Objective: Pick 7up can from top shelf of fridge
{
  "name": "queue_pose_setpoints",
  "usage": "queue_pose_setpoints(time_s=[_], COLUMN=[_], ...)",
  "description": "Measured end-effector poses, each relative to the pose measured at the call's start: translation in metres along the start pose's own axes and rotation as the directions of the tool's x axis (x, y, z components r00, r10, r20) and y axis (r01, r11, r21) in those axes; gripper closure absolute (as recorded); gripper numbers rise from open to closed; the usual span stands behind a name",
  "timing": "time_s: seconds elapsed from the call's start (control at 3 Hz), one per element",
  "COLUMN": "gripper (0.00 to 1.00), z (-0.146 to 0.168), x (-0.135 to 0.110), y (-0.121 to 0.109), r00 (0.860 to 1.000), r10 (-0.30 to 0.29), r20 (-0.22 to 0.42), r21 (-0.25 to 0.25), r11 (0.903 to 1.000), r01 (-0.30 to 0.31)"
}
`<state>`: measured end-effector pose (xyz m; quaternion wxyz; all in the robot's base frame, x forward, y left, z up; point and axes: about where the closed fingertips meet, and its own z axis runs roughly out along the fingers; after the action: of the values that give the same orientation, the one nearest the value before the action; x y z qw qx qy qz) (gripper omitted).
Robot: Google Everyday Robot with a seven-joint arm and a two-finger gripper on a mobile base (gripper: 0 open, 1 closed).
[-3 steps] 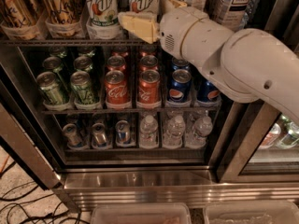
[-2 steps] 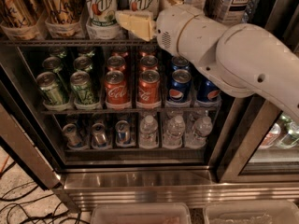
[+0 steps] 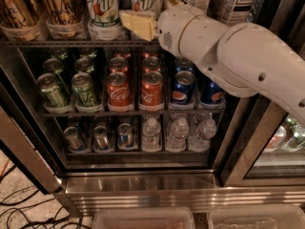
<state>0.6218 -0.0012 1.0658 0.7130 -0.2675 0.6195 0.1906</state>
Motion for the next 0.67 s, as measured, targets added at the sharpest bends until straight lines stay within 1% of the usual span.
queue_pose_setpoints(time_s=[0.67], gripper=[0.92], z=[0.0000], x=[0.0000], y=[0.0000], r00=[1.000], r10=[0.000], r20=[0.000], r21=[0.000], r11=[1.0000], r01=[0.000])
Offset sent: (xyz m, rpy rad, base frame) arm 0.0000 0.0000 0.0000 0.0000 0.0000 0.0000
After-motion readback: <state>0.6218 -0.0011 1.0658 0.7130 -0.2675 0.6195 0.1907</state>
